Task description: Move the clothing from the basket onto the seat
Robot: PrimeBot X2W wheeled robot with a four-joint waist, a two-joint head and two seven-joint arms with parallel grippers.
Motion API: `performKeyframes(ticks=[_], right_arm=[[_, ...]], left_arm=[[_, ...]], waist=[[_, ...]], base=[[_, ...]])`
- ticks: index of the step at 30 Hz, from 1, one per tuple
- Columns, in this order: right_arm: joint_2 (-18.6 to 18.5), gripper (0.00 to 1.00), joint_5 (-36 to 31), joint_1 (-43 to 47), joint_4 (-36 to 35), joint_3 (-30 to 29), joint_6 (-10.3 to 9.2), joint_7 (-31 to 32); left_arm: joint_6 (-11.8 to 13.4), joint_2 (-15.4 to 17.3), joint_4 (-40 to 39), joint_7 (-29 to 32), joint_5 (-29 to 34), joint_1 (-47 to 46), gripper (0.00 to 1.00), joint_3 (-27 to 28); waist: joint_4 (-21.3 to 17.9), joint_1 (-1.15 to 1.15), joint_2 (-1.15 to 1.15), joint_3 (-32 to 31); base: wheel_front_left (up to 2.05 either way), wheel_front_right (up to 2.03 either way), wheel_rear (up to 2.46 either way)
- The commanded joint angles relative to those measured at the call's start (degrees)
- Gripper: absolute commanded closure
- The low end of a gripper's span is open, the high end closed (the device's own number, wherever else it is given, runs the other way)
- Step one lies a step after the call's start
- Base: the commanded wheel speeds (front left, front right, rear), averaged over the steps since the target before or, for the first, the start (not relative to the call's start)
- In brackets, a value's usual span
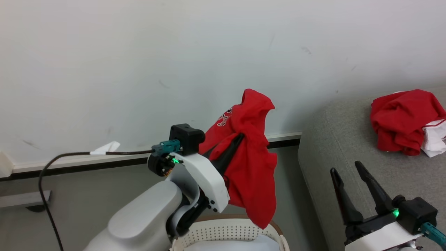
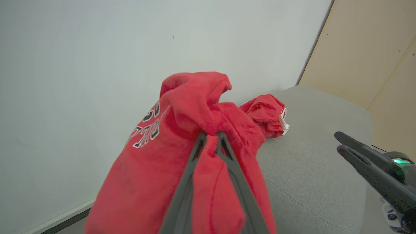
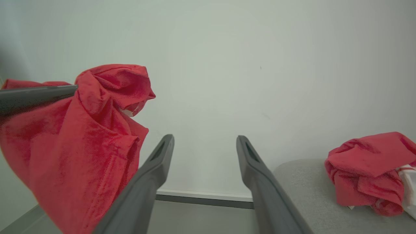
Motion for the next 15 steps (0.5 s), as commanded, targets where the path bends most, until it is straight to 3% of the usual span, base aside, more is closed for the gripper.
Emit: performKeyframes(ticks=[1,10,15], right_arm=[[-0.97,0.0,0.84,-1.24,0.46,1.68,-0.13,0.03],[-5.15,0.0,7.18,-7.68,3.79,16.77,-0.13,0.17],[-9.72,0.0,12.63,-13.06,5.06,26.25,-0.13,1.37]], left_arm=[[0.04,0.1,-0.64,0.24,-0.41,0.85,1.0,-0.42],[-0.92,-1.57,-1.89,1.68,0.93,1.19,1.0,-3.62],[-1.64,-2.49,-2.62,2.54,1.66,0.75,1.0,-5.48]], waist=[[0.29,0.0,0.0,0.0],[2.5,0.0,0.0,-0.23],[4.23,0.0,0.0,-0.42]], base=[[0.0,0.0,0.0],[0.0,0.0,0.0],[0.0,0.0,0.0]])
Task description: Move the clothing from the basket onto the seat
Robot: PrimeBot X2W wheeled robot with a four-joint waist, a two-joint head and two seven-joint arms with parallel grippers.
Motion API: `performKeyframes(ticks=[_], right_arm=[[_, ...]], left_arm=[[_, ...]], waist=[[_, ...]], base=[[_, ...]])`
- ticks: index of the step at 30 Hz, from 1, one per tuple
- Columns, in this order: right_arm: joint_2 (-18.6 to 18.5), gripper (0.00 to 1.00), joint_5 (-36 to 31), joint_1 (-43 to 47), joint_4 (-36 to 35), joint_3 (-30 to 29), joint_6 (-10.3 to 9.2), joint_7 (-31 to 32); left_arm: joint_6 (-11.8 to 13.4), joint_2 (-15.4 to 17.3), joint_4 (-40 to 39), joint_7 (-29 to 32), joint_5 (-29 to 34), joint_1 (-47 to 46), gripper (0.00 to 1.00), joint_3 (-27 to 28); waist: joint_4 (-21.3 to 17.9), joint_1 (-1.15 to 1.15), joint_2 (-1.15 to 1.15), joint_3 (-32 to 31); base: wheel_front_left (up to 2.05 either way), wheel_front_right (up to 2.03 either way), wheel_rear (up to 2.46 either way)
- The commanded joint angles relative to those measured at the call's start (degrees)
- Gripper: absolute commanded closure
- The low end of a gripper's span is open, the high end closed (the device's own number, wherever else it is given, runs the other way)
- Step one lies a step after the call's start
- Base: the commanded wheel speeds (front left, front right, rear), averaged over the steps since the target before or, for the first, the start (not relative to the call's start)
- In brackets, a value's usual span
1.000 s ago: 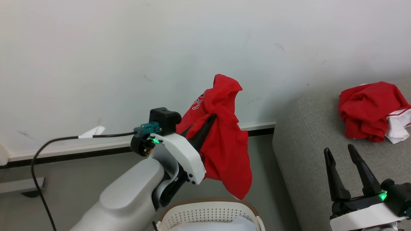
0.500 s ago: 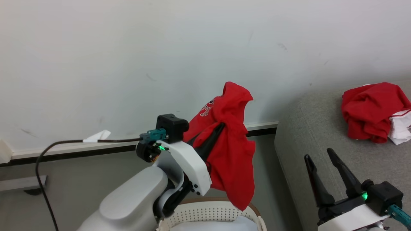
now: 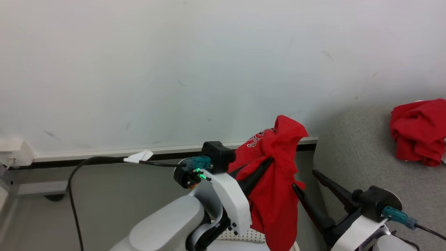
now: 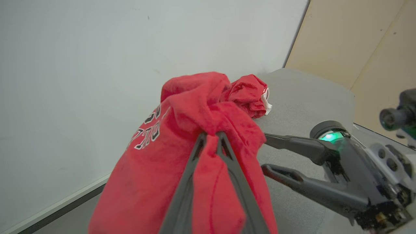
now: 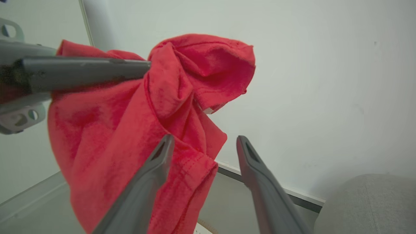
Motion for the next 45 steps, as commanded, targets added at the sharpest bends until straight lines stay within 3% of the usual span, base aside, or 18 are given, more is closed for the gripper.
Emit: performKeyframes(ticks=[1,9,17,30,43,44,45], right_arm=[[-1.63,0.0,2.08,-2.42,0.58,2.92,-0.13,0.5],[-7.2,0.0,10.0,-11.24,2.21,18.37,-0.13,2.99],[-8.58,0.0,16.78,-18.41,3.99,30.0,-0.13,2.99],[-9.08,0.0,10.94,-17.28,0.47,31.56,-0.13,5.64],[-6.6,0.0,5.31,-18.07,1.56,31.61,-0.13,-0.83],[-6.44,0.39,5.13,-18.06,1.81,31.61,-0.13,-0.9],[-6.34,0.66,5.11,-18.09,2.04,31.62,-0.13,-1.08]], left_arm=[[-0.34,-0.24,-0.57,0.3,0.49,-0.13,1.0,-0.48],[-1.1,-1.3,-1.95,1.47,1.11,-0.48,1.0,-2.41],[-2.02,-2.43,-3.26,2.97,0.79,-0.19,1.0,-4.45],[-4.06,-3.18,-4.46,5.36,-2.26,0.87,1.0,-5.71],[-4.54,-2.98,-4.72,6.15,-3.59,1.05,1.0,-5.99],[-4.54,-2.93,-4.64,6.1,-3.62,1.0,1.0,-5.95],[-4.51,-2.86,-4.56,6.05,-3.65,0.97,1.0,-5.93]], waist=[[0.98,0.0,0.0,-0.08],[3.56,0.0,0.0,-0.05],[6.17,0.0,0.0,-0.17],[8.63,0.0,0.0,-0.22],[9.09,0.0,0.0,0.23],[9.09,0.0,0.0,0.26],[9.09,0.0,0.0,0.29]], base=[[0.0,0.0,0.0],[0.0,0.0,0.0],[0.0,0.0,0.0],[0.0,0.0,0.0],[0.0,0.0,0.0],[0.0,0.0,0.0],[0.0,0.0,0.0]])
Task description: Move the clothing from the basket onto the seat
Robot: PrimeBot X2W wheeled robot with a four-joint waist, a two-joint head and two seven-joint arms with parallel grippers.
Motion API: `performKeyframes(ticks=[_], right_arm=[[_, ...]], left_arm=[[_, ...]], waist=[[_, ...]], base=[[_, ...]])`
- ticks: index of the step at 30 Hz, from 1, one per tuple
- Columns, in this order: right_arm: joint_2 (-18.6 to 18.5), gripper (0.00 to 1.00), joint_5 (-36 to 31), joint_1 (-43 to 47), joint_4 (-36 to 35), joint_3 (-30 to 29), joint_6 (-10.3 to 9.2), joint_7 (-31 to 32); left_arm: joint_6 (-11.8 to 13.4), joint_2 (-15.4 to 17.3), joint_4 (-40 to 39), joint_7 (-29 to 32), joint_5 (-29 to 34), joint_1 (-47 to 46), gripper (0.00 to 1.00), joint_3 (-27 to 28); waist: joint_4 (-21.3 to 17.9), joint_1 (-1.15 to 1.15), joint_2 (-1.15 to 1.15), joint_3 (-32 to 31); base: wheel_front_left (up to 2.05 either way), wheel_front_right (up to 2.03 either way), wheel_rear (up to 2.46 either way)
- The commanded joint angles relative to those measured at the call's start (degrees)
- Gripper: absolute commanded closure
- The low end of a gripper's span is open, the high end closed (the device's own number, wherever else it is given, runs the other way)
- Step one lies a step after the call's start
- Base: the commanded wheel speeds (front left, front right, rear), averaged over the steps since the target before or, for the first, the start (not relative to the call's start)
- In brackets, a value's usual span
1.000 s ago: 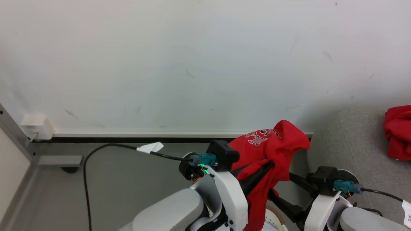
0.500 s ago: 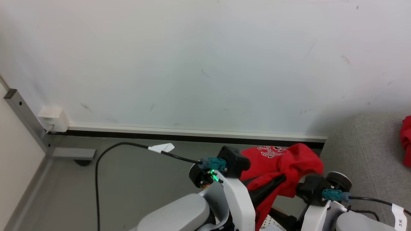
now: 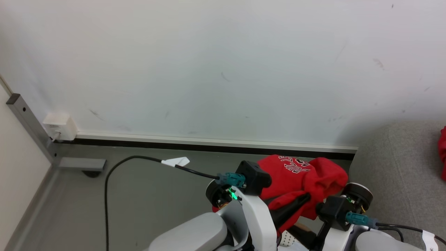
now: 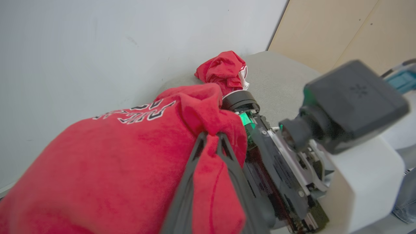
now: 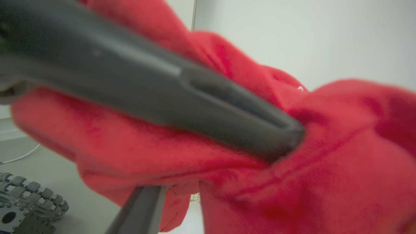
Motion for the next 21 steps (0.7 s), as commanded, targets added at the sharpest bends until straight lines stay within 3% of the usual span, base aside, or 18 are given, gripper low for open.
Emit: performKeyframes(ticks=[1,10,20,21], right_arm=[[0.32,1.0,-0.21,-0.21,0.39,-0.07,-0.13,-0.48],[-1.08,1.0,3.13,-1.72,0.26,-0.15,-0.13,-0.54],[-2.82,1.0,4.15,2.26,-2.22,-5.16,-0.13,-0.54],[-3.03,1.0,4.1,2.71,-2.44,-5.68,-0.13,-0.55]], left_arm=[[-0.15,0.27,0.1,-0.08,-0.33,0.28,1.0,0.13],[0.57,0.95,0.67,-0.84,-0.38,0.61,1.0,0.48],[1.55,2.42,1.69,-2.34,-0.66,1.58,1.0,1.52],[1.7,2.52,1.8,-2.56,-0.82,1.8,0.96,1.66]], waist=[[-0.02,0.0,0.0,0.06],[-1.01,0.0,0.0,0.33],[-2.72,0.0,0.0,0.5],[-2.88,0.0,0.0,0.5]], base=[[0.0,0.0,0.0],[0.0,0.0,0.0],[0.0,0.0,0.0],[0.0,0.0,0.0]])
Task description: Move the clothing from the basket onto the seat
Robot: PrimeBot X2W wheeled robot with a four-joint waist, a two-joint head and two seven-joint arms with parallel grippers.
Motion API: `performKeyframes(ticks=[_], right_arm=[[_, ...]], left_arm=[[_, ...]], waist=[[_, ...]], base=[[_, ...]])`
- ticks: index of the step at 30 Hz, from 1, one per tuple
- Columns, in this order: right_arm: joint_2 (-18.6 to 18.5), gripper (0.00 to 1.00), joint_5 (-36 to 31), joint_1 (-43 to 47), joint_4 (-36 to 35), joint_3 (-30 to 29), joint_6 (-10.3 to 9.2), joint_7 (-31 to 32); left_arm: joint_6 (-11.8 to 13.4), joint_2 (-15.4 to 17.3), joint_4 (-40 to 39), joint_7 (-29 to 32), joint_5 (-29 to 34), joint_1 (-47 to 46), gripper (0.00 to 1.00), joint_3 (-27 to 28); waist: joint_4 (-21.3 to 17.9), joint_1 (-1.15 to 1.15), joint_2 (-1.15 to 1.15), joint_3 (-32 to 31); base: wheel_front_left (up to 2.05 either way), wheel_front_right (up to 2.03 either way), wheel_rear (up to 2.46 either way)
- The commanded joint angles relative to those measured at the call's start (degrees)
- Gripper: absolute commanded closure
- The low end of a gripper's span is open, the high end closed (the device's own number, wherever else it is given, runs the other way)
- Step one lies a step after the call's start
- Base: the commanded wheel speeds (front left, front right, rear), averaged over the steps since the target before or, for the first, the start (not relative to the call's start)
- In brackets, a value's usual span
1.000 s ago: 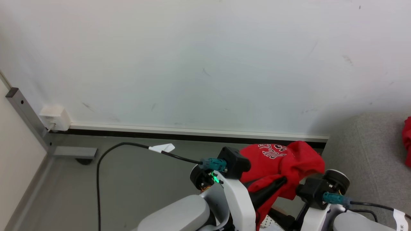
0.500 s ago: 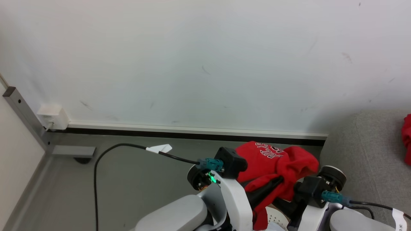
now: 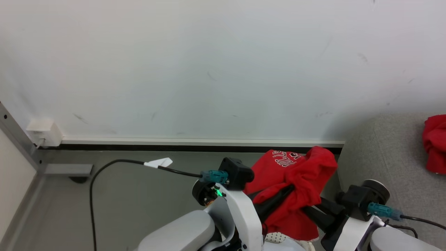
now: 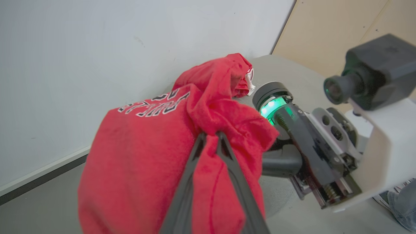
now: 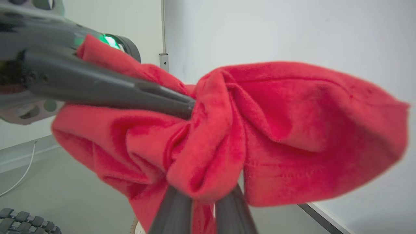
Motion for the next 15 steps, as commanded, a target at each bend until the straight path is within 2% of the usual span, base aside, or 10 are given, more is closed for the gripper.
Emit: performKeyframes(ticks=[1,2,3,15], right_arm=[[-0.72,1.0,0.23,1.18,-0.3,-1.01,-0.13,-0.28],[-0.83,1.0,0.09,1.62,-0.42,-1.64,-0.13,-0.28],[-0.9,1.0,-0.08,2.02,-0.6,-2.34,-0.13,-0.29],[-1.49,1.0,-2.78,6.65,-2.43,-13.02,-0.13,-0.24]], left_arm=[[0.35,0.54,0.41,-0.65,-0.54,1.19,0.71,0.35],[0.51,0.63,0.48,-0.57,-0.64,1.22,0.27,0.43],[0.61,0.67,0.54,-0.66,-0.61,1.21,0.0,0.41],[1.68,1.32,-0.71,-3.21,0.57,1.92,0.0,0.77]], waist=[[-0.3,0.0,0.0,-0.02],[-0.44,0.0,0.0,-0.05],[-0.56,0.0,0.0,-0.09],[-3.64,0.0,0.0,-0.3]], base=[[0.0,0.0,0.0],[0.0,0.0,0.0],[0.0,0.0,0.0],[0.0,0.0,0.0]])
